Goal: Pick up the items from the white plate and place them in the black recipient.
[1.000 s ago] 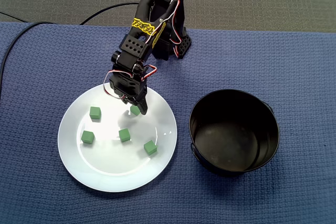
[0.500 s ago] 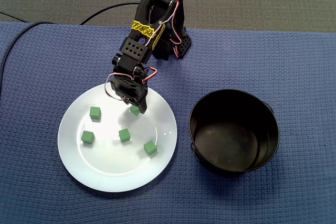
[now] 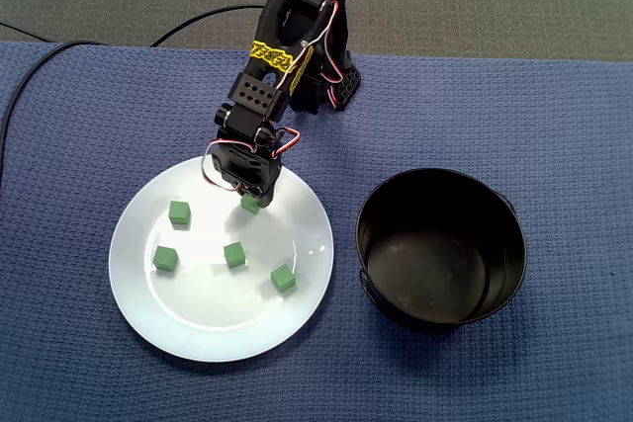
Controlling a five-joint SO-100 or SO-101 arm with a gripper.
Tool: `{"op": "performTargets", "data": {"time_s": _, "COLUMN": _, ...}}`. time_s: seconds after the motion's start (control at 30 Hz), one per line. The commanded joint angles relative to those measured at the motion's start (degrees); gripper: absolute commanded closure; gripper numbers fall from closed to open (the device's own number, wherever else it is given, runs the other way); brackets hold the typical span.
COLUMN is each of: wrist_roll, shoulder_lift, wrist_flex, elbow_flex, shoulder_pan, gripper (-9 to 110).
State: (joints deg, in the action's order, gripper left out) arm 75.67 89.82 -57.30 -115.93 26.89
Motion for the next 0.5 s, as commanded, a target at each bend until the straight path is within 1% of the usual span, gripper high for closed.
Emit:
{"op": "performTargets", "data": {"time_s": 0.0, "wrist_roll": -1.76, "shoulder_lift": 2.9, "wrist_flex": -1.93, "elbow_flex": 2.02, "shoulder_pan": 0.26, "gripper": 102}}
{"op": "performTargets", "data": {"time_s": 0.17, "wrist_roll": -6.42, "shoulder_lift": 11.95, "wrist_flex": -8.17, "elbow_flex": 8.0, "shoulder_pan": 1.67, "gripper": 102}}
{"op": "performTargets", "data": {"time_s": 0.27, "wrist_roll": -11.69, "shoulder_lift": 18.19, "wrist_flex": -12.57, "elbow_flex": 15.12, "shoulder_pan": 0.44, "gripper": 102}}
{"op": "performTargets", "data": {"time_s": 0.37, "wrist_roll": -18.19, "shoulder_lift": 23.64, "wrist_flex": -17.4, "elbow_flex": 24.08, "shoulder_pan": -4.31, "gripper": 102}}
{"op": "performTargets", "data": {"time_s": 0.47, "wrist_roll": -25.75, "shoulder_lift": 27.77, "wrist_flex": -21.27, "elbow_flex": 35.07, "shoulder_pan": -11.78, "gripper": 102}}
